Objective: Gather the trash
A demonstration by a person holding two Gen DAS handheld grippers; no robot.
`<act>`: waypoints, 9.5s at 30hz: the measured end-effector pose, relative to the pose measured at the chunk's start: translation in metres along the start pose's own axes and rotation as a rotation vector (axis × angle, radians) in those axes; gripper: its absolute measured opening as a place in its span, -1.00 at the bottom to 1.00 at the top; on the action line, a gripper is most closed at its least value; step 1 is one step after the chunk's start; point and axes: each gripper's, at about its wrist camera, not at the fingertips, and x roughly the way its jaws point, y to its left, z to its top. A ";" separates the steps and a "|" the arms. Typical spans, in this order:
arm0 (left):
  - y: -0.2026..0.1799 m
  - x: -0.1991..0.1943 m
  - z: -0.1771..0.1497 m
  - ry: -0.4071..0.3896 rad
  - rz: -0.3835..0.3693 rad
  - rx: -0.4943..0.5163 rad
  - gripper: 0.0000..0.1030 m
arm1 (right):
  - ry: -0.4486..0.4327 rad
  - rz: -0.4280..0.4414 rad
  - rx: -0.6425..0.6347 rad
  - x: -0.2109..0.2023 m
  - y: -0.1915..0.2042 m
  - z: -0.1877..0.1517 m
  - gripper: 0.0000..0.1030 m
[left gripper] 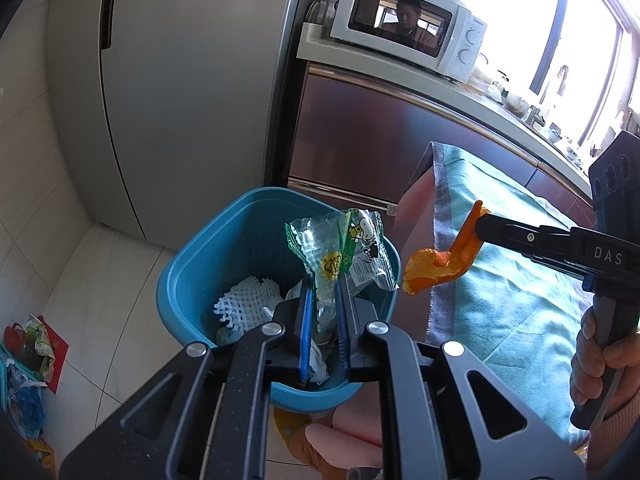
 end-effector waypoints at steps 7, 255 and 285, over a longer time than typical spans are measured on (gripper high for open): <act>0.001 0.006 0.000 0.011 0.009 -0.007 -0.78 | 0.008 -0.003 -0.001 0.005 0.001 0.001 -0.78; -0.254 -0.106 -0.101 -0.602 -0.033 0.298 0.89 | -0.732 -0.762 -0.127 -0.277 -0.015 -0.177 0.87; -0.255 -0.104 -0.103 -0.594 -0.030 0.302 0.89 | -0.734 -0.765 -0.122 -0.277 -0.018 -0.177 0.87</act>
